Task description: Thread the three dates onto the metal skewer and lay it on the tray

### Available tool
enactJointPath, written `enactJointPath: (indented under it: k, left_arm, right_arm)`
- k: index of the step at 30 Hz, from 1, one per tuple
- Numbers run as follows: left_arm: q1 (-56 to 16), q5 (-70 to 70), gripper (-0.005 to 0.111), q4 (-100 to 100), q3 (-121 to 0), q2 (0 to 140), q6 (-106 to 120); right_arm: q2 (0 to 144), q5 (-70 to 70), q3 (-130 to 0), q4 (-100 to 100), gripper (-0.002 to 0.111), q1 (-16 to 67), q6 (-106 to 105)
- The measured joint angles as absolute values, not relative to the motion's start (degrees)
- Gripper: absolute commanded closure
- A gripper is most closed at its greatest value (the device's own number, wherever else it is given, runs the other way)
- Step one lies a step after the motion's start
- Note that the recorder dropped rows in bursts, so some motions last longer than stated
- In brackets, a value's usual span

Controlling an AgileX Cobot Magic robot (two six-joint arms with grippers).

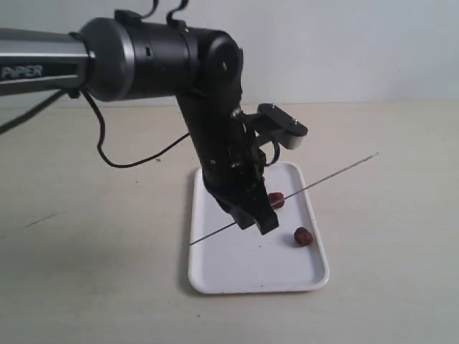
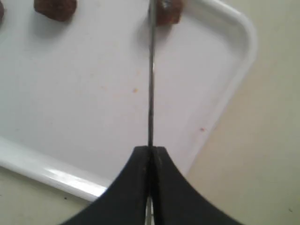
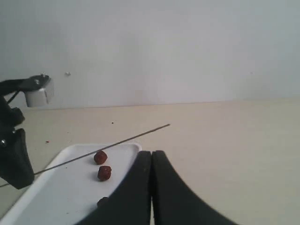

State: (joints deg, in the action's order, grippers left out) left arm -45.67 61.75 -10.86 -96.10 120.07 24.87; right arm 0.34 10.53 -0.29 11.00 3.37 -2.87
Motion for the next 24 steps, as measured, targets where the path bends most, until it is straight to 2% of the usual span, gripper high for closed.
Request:
enactJointPath:
  k: [6,10,14,21,24]
  left_arm:
    - [-41.7,68.9,0.107,-17.1,-96.1,116.4,32.7]
    - [-36.3,69.6,0.107,-22.5,-94.8,114.3,39.3]
    - [-29.5,69.8,0.107,-31.3,-88.5,111.7,46.3]
    - [-28.2,69.9,0.107,-32.0,-86.8,109.5,47.8]
    - [-28.2,69.9,0.107,-32.1,-86.8,109.4,48.0]
  right_arm:
    - [0.3,10.5,-0.3,11.0,0.108,3.4,-2.9]
    - [0.3,10.5,-0.3,11.0,0.108,3.4,-2.9]
    - [0.3,10.5,-0.3,11.0,0.108,3.4,-2.9]
    - [0.3,10.3,-0.3,11.0,0.108,3.4,-2.9]
    - [0.3,6.1,-0.3,18.4,0.108,3.4,2.3]
